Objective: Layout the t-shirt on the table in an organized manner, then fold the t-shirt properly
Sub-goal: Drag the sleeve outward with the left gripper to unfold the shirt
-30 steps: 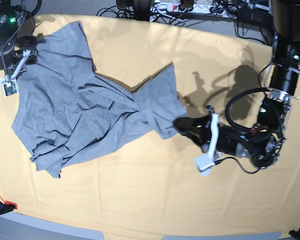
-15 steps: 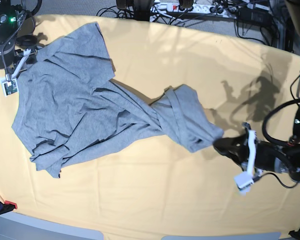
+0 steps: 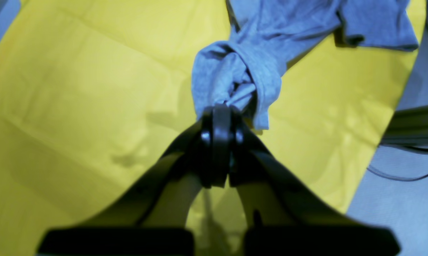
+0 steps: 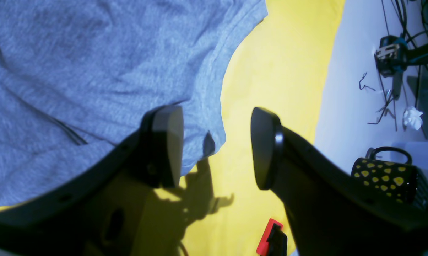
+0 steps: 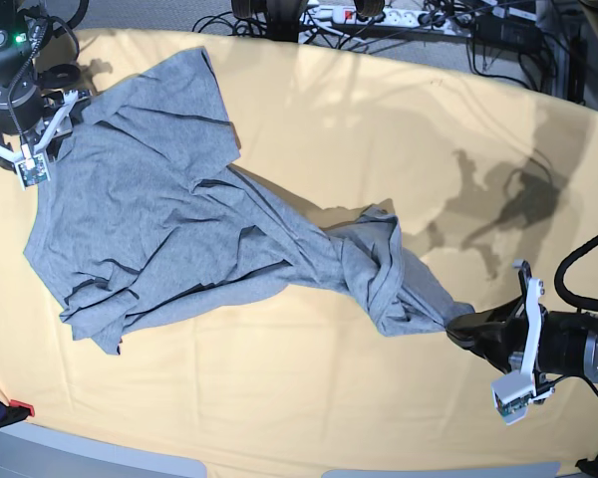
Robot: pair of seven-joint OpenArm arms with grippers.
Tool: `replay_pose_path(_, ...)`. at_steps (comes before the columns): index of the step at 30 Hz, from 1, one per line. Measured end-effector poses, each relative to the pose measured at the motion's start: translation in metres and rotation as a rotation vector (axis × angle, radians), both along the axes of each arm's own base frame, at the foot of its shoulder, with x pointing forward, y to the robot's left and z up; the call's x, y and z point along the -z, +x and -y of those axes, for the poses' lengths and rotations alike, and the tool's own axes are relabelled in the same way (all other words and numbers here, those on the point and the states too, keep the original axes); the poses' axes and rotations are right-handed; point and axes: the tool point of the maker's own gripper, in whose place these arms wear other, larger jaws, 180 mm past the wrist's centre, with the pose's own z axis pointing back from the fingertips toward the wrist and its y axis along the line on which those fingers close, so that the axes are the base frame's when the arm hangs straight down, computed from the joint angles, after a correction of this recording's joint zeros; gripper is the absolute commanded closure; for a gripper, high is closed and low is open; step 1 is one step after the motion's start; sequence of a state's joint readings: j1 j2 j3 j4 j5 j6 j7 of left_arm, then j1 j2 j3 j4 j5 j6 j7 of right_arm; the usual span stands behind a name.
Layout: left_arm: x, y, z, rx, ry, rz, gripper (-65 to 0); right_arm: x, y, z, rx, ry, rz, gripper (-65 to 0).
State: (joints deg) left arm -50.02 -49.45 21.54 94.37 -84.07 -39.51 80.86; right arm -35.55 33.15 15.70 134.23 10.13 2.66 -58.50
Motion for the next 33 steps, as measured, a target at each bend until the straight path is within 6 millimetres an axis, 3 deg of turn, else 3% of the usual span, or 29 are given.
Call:
replay_pose_path(7,-0.018,-0.045,0.003,0.129,0.148,0.14,0.0,0.0,0.0,0.0,-0.001,0.0,0.0,-32.5)
replay_pose_path(11,-0.016,-0.071,0.004,0.196,0.222,0.176,0.0,0.0,0.0,0.0,-0.002,0.0,0.0,-32.5)
replay_pose_path(22,0.074,-0.148,0.014,0.3,0.194,-0.159,0.0,0.0,0.0,0.0,-0.002,-0.004,0.001,-32.5)
replay_pose_path(30,0.111,-0.194,0.015,0.318,0.162,-0.355,0.0,0.0,0.0,0.0,-0.002,-0.004,0.001,-32.5)
replay_pose_path(33,0.121,-0.211,0.026,0.337,0.113,-0.416,0.0,0.0,0.0,0.0,-0.003,-0.005,0.0,-32.5)
